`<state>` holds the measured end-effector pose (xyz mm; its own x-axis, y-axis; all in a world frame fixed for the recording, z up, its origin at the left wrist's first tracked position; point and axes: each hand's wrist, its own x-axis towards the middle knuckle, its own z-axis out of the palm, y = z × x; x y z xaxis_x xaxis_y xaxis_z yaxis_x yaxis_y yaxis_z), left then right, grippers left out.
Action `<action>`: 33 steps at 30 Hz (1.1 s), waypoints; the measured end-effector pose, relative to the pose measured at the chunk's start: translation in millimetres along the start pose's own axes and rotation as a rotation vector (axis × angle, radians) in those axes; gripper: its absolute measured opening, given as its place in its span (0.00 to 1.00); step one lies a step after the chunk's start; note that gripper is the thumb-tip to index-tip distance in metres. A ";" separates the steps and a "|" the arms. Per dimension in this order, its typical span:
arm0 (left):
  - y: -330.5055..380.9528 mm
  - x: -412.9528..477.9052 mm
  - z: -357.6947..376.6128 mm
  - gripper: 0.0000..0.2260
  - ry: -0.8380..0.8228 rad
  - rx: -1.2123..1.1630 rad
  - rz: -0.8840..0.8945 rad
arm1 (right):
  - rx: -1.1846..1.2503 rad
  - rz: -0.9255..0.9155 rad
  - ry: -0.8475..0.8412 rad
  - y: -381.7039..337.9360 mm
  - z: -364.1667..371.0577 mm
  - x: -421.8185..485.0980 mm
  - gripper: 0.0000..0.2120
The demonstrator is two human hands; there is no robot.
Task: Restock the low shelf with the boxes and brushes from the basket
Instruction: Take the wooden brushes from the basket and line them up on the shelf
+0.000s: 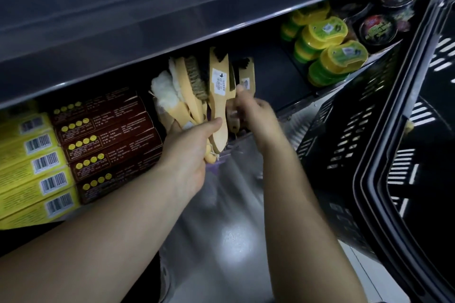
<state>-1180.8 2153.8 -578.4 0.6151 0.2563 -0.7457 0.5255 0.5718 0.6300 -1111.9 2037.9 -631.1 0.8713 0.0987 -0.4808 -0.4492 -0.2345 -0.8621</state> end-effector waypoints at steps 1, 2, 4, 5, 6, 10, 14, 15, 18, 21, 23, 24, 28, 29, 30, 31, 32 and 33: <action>0.8 -1.5 2.0 0.18 -0.002 -0.007 0.006 | 0.071 0.029 -0.177 -5.0 2.2 -12.3 0.15; 1.1 -2.9 4.5 0.16 -0.005 -0.015 0.011 | 0.145 0.031 -0.295 -8.5 3.5 -21.4 0.13; 1.3 -6.4 9.7 0.13 0.002 -0.040 0.004 | 0.308 0.001 -0.317 -13.3 1.2 -25.8 0.08; 1.7 -7.8 12.2 0.12 0.009 -0.056 -0.003 | 0.386 -0.009 -0.243 -15.9 -1.6 -23.2 0.07; 1.8 -8.1 14.4 0.12 0.013 -0.066 -0.003 | 0.443 -0.017 -0.125 -16.9 -6.2 -17.4 0.07; 5.1 -7.4 18.2 0.07 -0.006 -0.082 0.040 | 0.276 0.055 0.326 -6.5 -24.8 27.6 0.11; 6.3 -6.3 14.7 0.06 -0.012 -0.091 0.011 | 0.006 0.162 0.362 17.2 -27.6 64.5 0.09; 6.2 -6.0 12.6 0.06 -0.009 -0.085 -0.004 | -0.070 0.160 0.360 21.5 -29.0 70.5 0.12; 6.3 -5.5 6.2 0.04 -0.017 0.002 -0.004 | -0.276 0.140 0.368 25.8 -32.9 80.6 0.13; 7.6 -5.6 3.6 0.05 -0.024 0.050 0.053 | -0.381 0.137 0.370 28.9 -35.1 83.6 0.13; 7.5 -6.0 3.0 0.07 -0.024 0.059 0.085 | -0.453 0.124 0.366 29.4 -34.8 79.7 0.12; 7.1 -5.9 2.8 0.08 -0.019 0.066 0.095 | -0.485 0.101 0.383 28.5 -34.7 76.4 0.12; 6.1 -4.1 2.9 0.07 0.019 0.090 0.113 | -0.315 -0.141 0.470 6.8 -18.5 32.9 0.08; 5.9 -3.9 3.1 0.07 0.023 0.097 0.119 | -0.193 -0.148 0.393 -0.1 -11.1 15.4 0.08; 5.4 -4.0 3.5 0.06 0.022 0.103 0.130 | -0.088 -0.133 0.271 -7.1 -3.7 -3.5 0.11; 5.1 -4.0 3.9 0.05 0.017 0.107 0.142 | -0.010 -0.116 0.108 -12.8 2.4 -20.3 0.14; 4.8 -4.4 4.3 0.05 0.008 0.112 0.153 | 0.058 -0.105 -0.057 -16.0 7.2 -34.2 0.15; 4.3 -4.5 4.9 0.06 -0.004 0.118 0.161 | 0.117 -0.094 -0.175 -15.4 10.0 -42.4 0.15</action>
<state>-1178.4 2151.3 -571.2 0.6990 0.3335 -0.6326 0.4852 0.4286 0.7621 -1143.8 2047.0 -599.0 0.8673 0.2840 -0.4088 -0.3960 -0.1039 -0.9124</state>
